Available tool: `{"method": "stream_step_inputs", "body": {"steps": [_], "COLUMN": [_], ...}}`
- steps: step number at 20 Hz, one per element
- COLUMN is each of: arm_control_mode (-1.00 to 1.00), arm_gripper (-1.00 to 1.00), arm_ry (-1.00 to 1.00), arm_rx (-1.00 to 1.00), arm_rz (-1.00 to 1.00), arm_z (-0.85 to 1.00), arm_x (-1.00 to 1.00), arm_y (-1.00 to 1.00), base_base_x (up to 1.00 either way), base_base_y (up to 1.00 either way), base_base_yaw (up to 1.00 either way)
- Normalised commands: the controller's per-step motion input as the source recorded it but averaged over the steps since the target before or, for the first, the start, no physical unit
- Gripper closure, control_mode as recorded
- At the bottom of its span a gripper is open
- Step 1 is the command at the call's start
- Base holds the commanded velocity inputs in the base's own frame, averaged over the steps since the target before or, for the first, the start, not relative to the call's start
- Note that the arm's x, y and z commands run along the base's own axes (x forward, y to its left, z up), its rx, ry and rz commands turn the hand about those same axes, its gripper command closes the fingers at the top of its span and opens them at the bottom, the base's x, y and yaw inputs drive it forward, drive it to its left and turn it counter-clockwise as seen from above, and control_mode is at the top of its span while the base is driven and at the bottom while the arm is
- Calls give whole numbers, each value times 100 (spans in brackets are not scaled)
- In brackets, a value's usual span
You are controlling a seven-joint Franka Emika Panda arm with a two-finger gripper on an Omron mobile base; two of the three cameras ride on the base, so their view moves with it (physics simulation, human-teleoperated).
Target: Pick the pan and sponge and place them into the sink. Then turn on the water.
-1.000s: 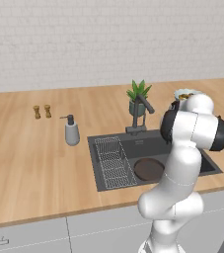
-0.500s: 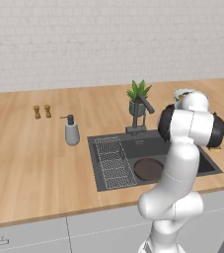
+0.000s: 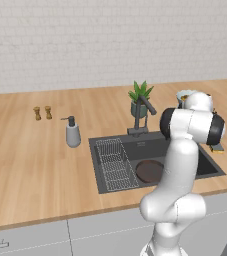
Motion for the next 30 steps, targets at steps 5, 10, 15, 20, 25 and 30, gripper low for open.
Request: {"method": "stream_step_inputs", "body": {"steps": [5,10,15,20,25,30], "arm_control_mode": [-100,-100,-100,-100,-100,-100], "arm_gripper": [-100,-100,-100,-100,-100,-100], "arm_ry": [0,0,-2,-4,-2,-4], "arm_rx": [11,1,0,0,0,0], "arm_rz": [-11,-9,-9,-4,-3,-2], "arm_z": [0,-2,-13,-40,-39,-41], "arm_x": [0,0,0,0,1,0], "arm_y": [-68,-46,-36,-8,-1,0], "base_base_x": [0,0,0,0,0,0], "base_base_y": [0,0,0,0,0,0], "base_base_yaw": [0,0,0,0,0,0]}}
